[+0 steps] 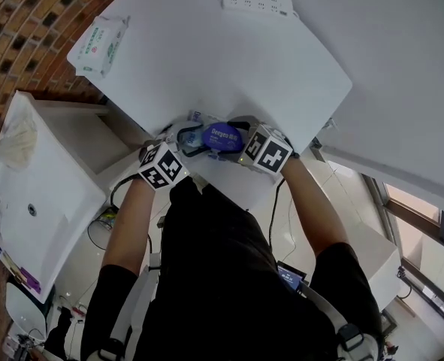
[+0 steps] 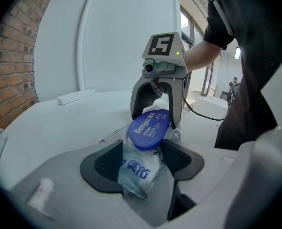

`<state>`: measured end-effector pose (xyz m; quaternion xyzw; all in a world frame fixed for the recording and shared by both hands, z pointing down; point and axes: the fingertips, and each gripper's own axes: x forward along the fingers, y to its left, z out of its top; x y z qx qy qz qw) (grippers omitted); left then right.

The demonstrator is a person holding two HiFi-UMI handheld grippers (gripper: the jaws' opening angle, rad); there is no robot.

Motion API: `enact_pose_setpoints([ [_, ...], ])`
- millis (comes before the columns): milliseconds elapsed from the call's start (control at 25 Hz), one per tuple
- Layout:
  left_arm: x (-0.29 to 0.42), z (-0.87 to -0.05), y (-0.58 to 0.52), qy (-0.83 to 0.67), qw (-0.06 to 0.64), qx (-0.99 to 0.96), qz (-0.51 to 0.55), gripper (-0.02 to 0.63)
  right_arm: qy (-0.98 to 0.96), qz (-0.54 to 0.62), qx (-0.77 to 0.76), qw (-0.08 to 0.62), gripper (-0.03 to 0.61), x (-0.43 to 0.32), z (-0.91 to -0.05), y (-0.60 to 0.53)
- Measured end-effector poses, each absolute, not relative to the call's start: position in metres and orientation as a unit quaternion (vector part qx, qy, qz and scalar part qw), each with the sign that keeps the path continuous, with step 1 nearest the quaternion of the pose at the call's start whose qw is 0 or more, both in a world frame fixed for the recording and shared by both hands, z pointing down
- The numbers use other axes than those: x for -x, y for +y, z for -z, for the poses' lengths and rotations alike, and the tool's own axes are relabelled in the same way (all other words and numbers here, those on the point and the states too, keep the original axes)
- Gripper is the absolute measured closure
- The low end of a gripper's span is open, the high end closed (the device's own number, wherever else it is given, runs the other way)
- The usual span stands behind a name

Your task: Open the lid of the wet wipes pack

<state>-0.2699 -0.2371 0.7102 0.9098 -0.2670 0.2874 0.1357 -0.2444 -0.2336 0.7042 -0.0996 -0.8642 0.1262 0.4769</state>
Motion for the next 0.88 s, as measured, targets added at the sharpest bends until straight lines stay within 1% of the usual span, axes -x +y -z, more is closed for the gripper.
enact_pose_setpoints([
  [280, 0.270, -0.709, -0.238, -0.272, 0.133, -0.910, -0.284, 0.354, -0.837, -0.164, 0.110, 0.511, 0.228, 0.243, -0.706, -0.242],
  [560, 0.272, -0.707, -0.241, -0.282, 0.139, -0.910, -0.272, 0.353, -0.822, -0.255, 0.133, 0.492, 0.232, 0.243, -0.704, -0.250],
  [600, 0.271, -0.708, -0.240, -0.276, 0.135, -0.910, -0.279, 0.354, -0.821, -0.271, 0.125, 0.487, 0.254, 0.243, -0.705, -0.256],
  [640, 0.270, -0.709, -0.238, -0.269, 0.129, -0.910, -0.288, 0.354, -0.822, -0.286, 0.116, 0.479, 0.416, 0.241, -0.706, -0.263],
  [680, 0.268, -0.711, -0.236, -0.263, 0.127, -0.910, -0.294, 0.354, -0.823, -0.299, 0.113, 0.469, 0.445, 0.240, -0.706, -0.267],
  [760, 0.267, -0.712, -0.235, -0.257, 0.132, -0.910, -0.296, 0.353, -0.830, -0.308, 0.126, 0.448, 0.437, 0.240, -0.703, -0.265],
  [800, 0.268, -0.712, -0.236, -0.256, 0.134, -0.910, -0.296, 0.353, -0.833, -0.305, 0.134, 0.442, 0.388, 0.240, -0.699, -0.261],
  [840, 0.268, -0.712, -0.237, -0.256, 0.135, -0.910, -0.295, 0.353, -0.837, -0.298, 0.139, 0.438, 0.308, 0.242, -0.696, -0.256],
  [880, 0.269, -0.712, -0.237, -0.257, 0.135, -0.910, -0.295, 0.353, -0.841, -0.284, 0.141, 0.438, 0.257, 0.242, -0.692, -0.250],
])
